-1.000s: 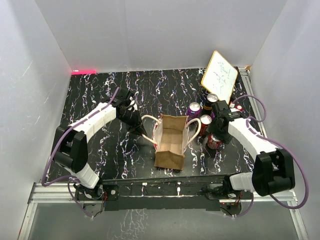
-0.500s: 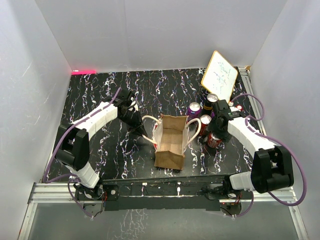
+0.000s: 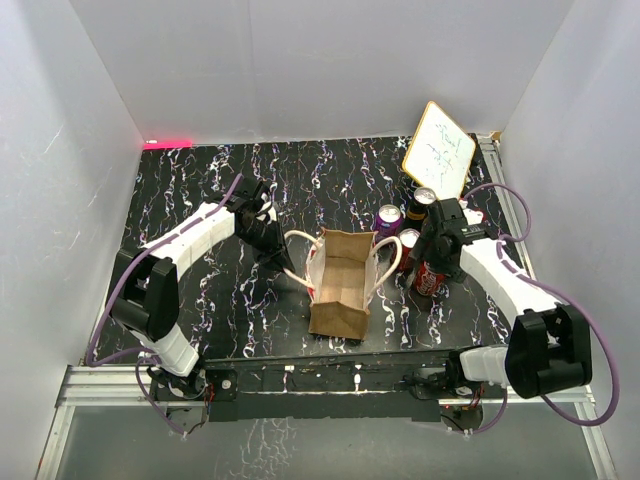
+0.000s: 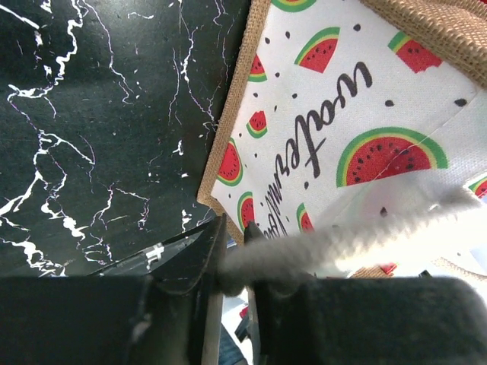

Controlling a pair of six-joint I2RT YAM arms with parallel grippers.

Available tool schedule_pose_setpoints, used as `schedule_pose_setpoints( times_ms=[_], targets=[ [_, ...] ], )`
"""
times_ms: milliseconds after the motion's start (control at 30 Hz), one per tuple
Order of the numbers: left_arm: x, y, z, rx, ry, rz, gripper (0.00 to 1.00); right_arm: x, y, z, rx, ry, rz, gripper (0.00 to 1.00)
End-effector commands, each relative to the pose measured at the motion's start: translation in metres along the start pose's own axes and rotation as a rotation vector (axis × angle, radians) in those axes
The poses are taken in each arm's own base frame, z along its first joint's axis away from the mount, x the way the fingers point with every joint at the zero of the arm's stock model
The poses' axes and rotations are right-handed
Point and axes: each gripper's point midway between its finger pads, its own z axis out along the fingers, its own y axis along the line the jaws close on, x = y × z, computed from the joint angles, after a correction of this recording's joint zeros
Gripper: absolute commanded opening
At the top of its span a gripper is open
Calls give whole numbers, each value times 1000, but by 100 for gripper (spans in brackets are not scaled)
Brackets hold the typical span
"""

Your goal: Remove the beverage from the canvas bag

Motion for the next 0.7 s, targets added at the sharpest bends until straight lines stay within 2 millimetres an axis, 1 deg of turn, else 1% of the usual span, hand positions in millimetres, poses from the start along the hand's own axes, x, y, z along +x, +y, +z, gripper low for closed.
schedule_pose_setpoints(
  times_ms=[0,67,133,300,367,400,533,567,600,633,667],
  targets=[
    [0,-11,-12,20,-19,33,18,-19,13,-15,-81,-68,-20,87],
    [-1,-12,-15,19,-31,38,25,-21,17,-22,-111,-64,-43,89],
    [-2,-13,-19,16,-47,46,38,-21,21,-31,-147,-60,-68,89],
    [-4,-18,-33,17,-95,72,60,-19,34,-57,-266,-47,-147,92],
    [-5,-20,-39,13,-116,83,67,-22,36,-71,-303,-57,-167,97],
    [-6,-21,-43,9,-128,92,69,-26,38,-80,-326,-76,-177,99],
    [-17,-30,-69,-14,-222,149,80,-42,47,-113,-403,-139,-226,99],
    [-22,-34,-77,-21,-252,168,82,-49,52,-126,-432,-162,-245,99],
    [-24,-38,-85,-23,-277,185,83,-56,56,-136,-456,-180,-266,99],
    [-28,-43,-94,-22,-306,202,87,-61,60,-147,-480,-193,-285,99],
    [-32,-51,-106,-13,-345,221,88,-67,64,-158,-502,-207,-308,99]
  ],
)
